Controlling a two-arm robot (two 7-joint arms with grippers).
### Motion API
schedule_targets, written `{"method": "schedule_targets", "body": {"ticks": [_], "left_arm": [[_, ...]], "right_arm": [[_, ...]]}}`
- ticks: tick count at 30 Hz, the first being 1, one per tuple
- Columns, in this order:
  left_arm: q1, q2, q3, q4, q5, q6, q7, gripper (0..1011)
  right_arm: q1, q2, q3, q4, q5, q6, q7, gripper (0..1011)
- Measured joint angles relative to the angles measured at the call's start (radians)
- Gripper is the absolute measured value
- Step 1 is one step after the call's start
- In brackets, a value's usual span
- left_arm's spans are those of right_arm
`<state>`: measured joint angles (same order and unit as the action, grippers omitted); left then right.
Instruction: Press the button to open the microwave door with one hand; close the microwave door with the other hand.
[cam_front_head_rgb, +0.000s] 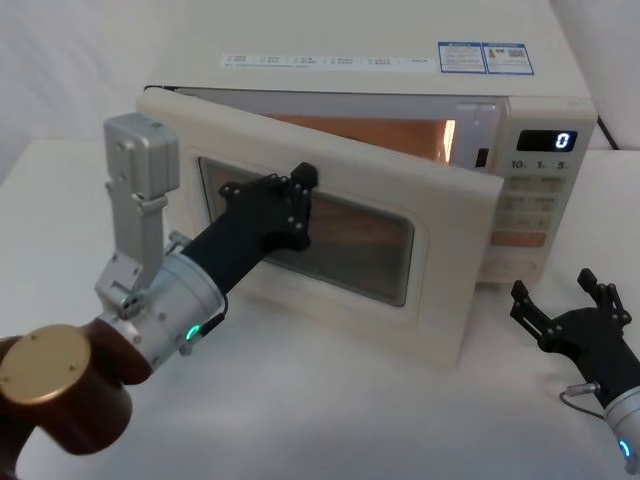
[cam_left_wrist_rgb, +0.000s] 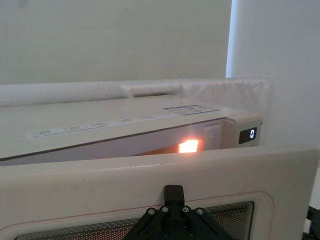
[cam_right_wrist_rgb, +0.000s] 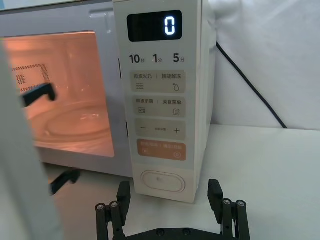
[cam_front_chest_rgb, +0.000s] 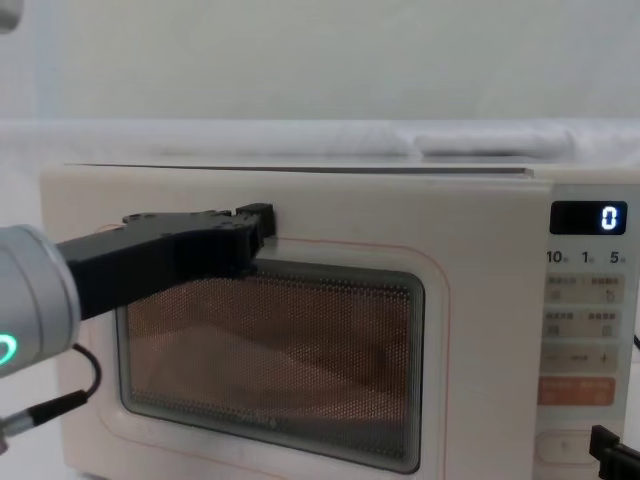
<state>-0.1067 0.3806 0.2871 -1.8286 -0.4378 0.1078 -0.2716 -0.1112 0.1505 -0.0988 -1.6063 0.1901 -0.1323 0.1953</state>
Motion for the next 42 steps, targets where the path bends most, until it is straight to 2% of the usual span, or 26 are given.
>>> {"method": "schedule_targets", "body": {"ticks": [13, 42], "left_arm": [[-0.067, -0.055, 0.021, 0.079, 0.023, 0.007, 0.020, 0], [-0.149, -0.109, 0.034, 0.171, 0.061, 0.018, 0.025, 0]], "right_arm": [[0.000, 0.000, 0.000, 0.000, 0.000, 0.000, 0.000, 1002], [0.000, 0.000, 0.000, 0.000, 0.000, 0.000, 0.000, 1002]]}}
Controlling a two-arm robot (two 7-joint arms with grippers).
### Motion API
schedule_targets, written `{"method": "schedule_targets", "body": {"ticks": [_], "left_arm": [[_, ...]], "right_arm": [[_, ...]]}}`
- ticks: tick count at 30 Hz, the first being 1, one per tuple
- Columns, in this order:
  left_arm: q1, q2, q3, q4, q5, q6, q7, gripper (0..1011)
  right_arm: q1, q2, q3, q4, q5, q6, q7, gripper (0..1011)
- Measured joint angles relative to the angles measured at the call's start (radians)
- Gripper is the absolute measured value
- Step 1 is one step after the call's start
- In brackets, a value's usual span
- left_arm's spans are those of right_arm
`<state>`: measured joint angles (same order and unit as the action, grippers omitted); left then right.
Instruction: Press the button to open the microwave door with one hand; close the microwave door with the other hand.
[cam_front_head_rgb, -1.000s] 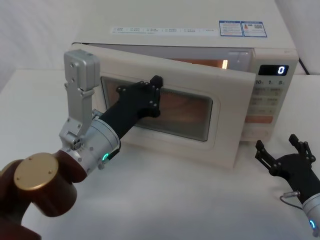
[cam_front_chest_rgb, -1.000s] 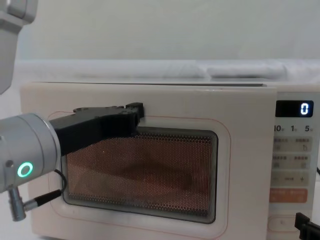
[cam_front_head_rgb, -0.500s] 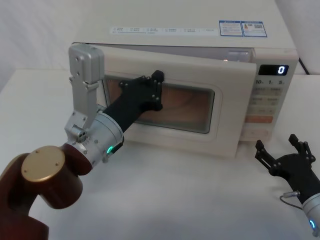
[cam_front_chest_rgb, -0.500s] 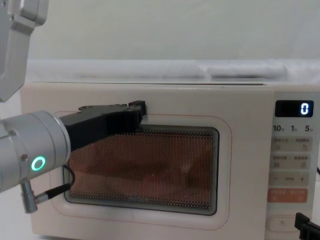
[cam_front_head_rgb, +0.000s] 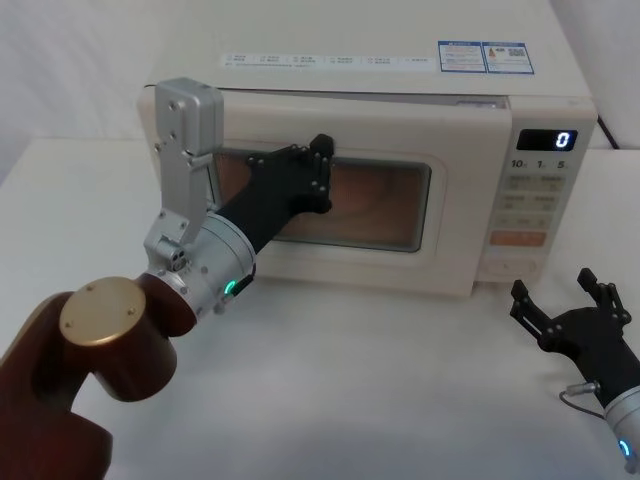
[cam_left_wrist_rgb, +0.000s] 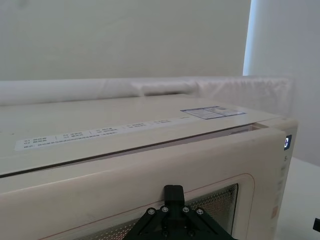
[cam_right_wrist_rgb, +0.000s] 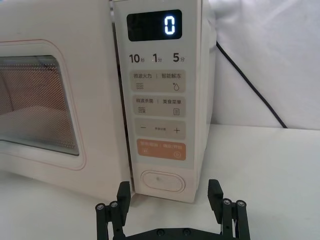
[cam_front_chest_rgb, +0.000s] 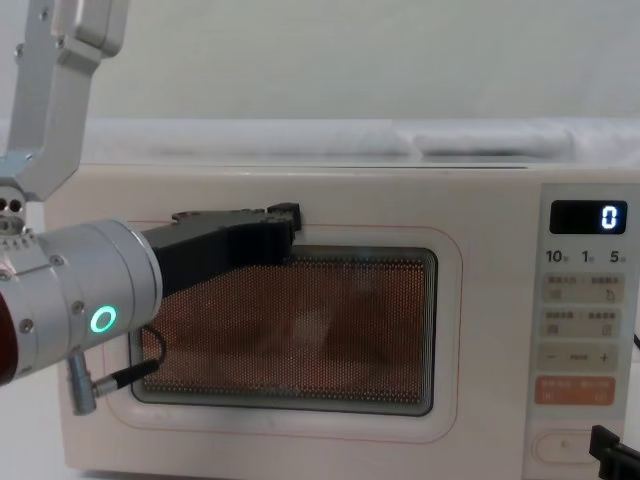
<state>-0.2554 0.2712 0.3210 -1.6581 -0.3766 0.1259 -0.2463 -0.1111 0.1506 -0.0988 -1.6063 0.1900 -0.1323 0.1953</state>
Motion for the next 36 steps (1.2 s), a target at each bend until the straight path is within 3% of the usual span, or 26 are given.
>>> {"method": "schedule_targets", "body": {"ticks": [36], "left_arm": [[-0.034, -0.030, -0.010, 0.053, 0.033, -0.010, 0.000, 0]], "right_arm": [[0.000, 0.000, 0.000, 0.000, 0.000, 0.000, 0.000, 1002]]}}
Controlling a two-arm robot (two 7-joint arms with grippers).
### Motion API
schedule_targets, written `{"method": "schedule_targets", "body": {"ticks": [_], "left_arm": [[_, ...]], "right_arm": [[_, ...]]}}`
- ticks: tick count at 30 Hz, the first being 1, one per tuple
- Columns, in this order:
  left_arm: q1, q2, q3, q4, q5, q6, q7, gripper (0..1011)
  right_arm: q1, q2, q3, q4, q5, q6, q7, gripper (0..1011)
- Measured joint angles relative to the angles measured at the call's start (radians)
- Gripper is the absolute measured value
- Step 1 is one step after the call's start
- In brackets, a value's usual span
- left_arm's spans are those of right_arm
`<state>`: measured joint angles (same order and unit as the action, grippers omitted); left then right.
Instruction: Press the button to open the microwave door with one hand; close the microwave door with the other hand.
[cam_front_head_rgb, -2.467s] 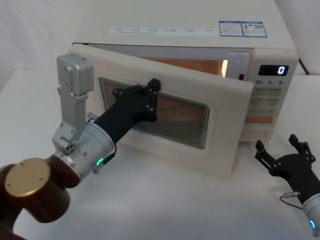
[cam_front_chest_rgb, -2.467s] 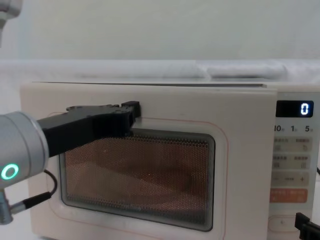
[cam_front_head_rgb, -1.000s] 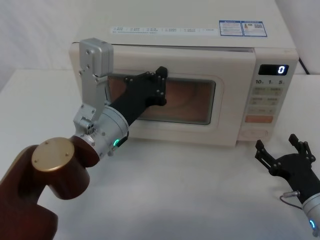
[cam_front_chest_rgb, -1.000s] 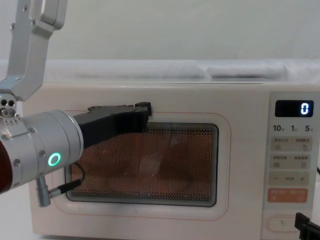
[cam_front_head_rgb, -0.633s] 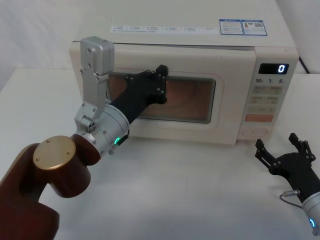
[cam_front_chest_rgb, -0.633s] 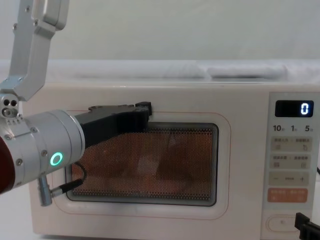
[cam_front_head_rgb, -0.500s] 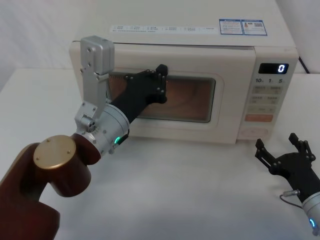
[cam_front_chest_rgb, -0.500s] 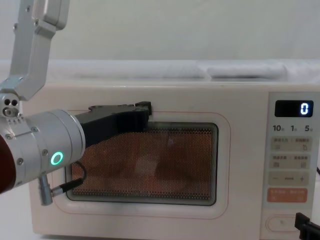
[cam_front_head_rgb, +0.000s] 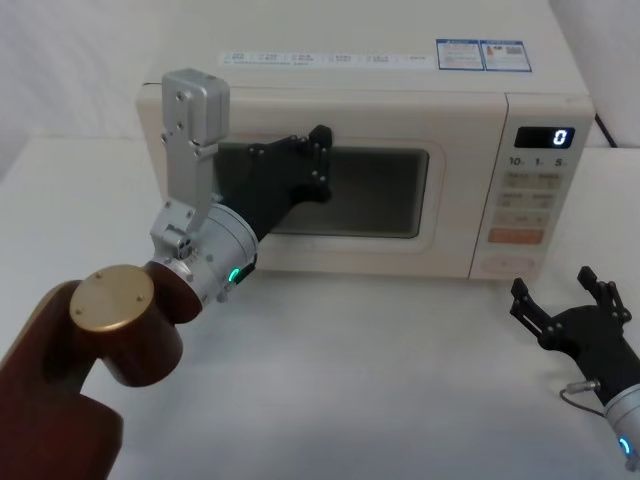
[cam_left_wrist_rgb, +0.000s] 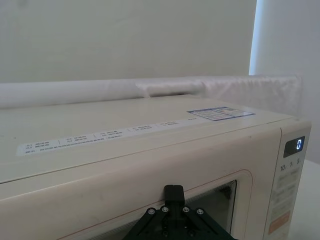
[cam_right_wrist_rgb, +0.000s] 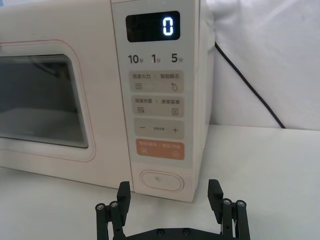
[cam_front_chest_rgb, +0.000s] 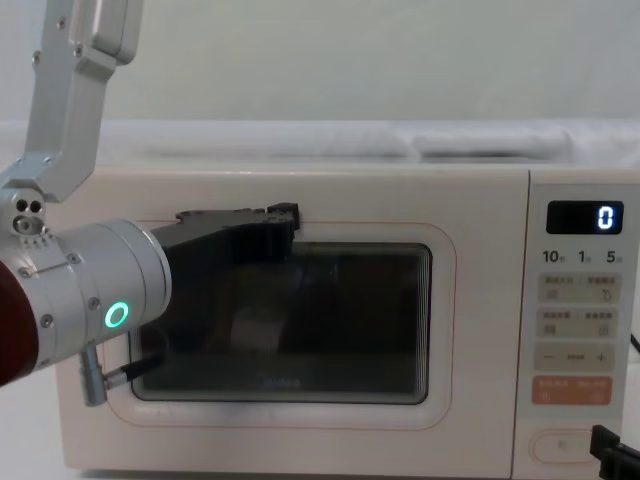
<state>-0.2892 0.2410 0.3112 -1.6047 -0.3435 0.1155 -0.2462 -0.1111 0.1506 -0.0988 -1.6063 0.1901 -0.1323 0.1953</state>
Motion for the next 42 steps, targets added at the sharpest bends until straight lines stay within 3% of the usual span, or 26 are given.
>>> {"method": "schedule_targets", "body": {"ticks": [8, 13, 28, 38, 42], "left_arm": [[-0.002, -0.004, -0.004, 0.008, 0.002, -0.003, -0.004, 0], [0.023, -0.003, -0.016, -0.022, -0.010, -0.005, -0.002, 0], [0.180, 0.043, -0.047, -0.195, -0.028, -0.007, 0.023, 0], [0.270, 0.067, -0.081, -0.246, -0.022, -0.026, 0.037, 4], [0.298, 0.074, -0.096, -0.248, -0.015, -0.039, 0.040, 79]], "right_arm": [[0.000, 0.000, 0.000, 0.000, 0.000, 0.000, 0.000, 1002], [0.000, 0.000, 0.000, 0.000, 0.000, 0.000, 0.000, 1002], [0.000, 0.000, 0.000, 0.000, 0.000, 0.000, 0.000, 1002], [0.000, 0.000, 0.000, 0.000, 0.000, 0.000, 0.000, 1002], [0.000, 0.000, 0.000, 0.000, 0.000, 0.000, 0.000, 1002]]}}
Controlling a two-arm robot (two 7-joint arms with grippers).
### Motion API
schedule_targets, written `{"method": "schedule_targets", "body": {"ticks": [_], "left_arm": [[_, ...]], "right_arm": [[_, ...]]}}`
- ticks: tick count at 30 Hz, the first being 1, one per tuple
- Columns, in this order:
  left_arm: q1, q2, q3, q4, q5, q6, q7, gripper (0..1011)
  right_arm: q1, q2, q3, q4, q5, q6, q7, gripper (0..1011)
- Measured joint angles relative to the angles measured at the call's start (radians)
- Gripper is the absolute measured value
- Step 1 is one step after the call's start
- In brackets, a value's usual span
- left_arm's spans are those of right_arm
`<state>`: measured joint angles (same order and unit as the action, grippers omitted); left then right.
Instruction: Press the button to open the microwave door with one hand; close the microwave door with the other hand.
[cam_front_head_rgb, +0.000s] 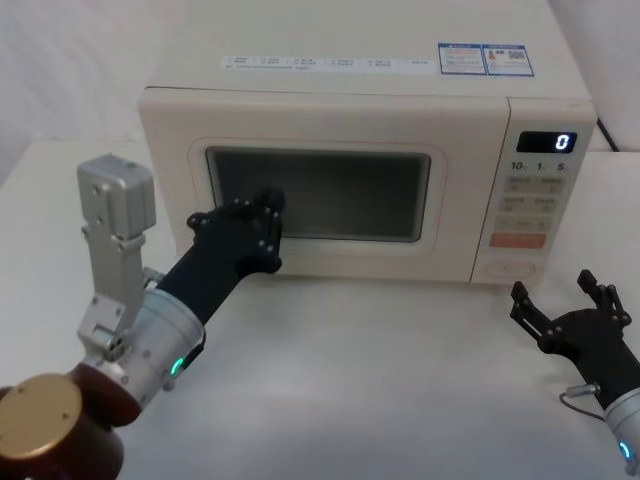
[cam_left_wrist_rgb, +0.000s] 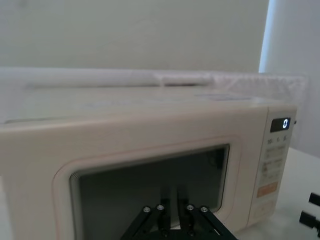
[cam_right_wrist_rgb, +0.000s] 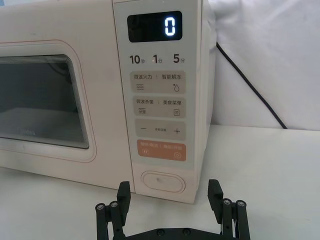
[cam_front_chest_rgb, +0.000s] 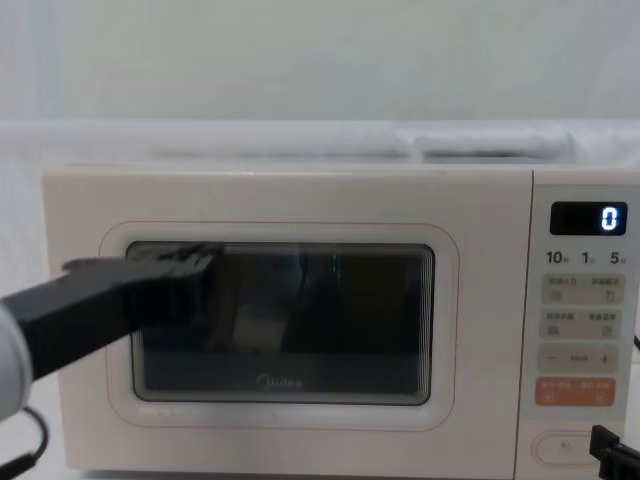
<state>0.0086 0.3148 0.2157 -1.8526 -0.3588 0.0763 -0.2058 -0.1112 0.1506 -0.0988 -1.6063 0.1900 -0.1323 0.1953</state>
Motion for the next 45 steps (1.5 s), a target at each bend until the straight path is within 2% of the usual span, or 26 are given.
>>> {"method": "schedule_targets", "body": {"ticks": [10, 20, 22, 25, 26, 30, 39, 45], "left_arm": [[0.075, 0.007, -0.051, 0.030, 0.002, -0.068, -0.006, 368], [0.122, 0.000, -0.092, 0.057, -0.007, -0.087, -0.007, 715], [0.131, -0.002, -0.098, 0.062, -0.006, -0.091, -0.006, 744], [0.143, -0.006, -0.106, 0.070, -0.003, -0.095, -0.002, 875], [0.143, -0.006, -0.106, 0.070, -0.003, -0.095, -0.002, 875], [0.160, -0.011, -0.116, 0.082, 0.012, -0.104, 0.006, 988], [0.172, -0.022, -0.132, 0.105, 0.049, -0.102, 0.024, 1001], [0.172, -0.022, -0.132, 0.107, 0.052, -0.098, 0.025, 1001]], "right_arm": [[0.000, 0.000, 0.000, 0.000, 0.000, 0.000, 0.000, 1002], [0.000, 0.000, 0.000, 0.000, 0.000, 0.000, 0.000, 1002], [0.000, 0.000, 0.000, 0.000, 0.000, 0.000, 0.000, 1002], [0.000, 0.000, 0.000, 0.000, 0.000, 0.000, 0.000, 1002], [0.000, 0.000, 0.000, 0.000, 0.000, 0.000, 0.000, 1002], [0.000, 0.000, 0.000, 0.000, 0.000, 0.000, 0.000, 1002], [0.000, 0.000, 0.000, 0.000, 0.000, 0.000, 0.000, 1002], [0.000, 0.000, 0.000, 0.000, 0.000, 0.000, 0.000, 1002]]}}
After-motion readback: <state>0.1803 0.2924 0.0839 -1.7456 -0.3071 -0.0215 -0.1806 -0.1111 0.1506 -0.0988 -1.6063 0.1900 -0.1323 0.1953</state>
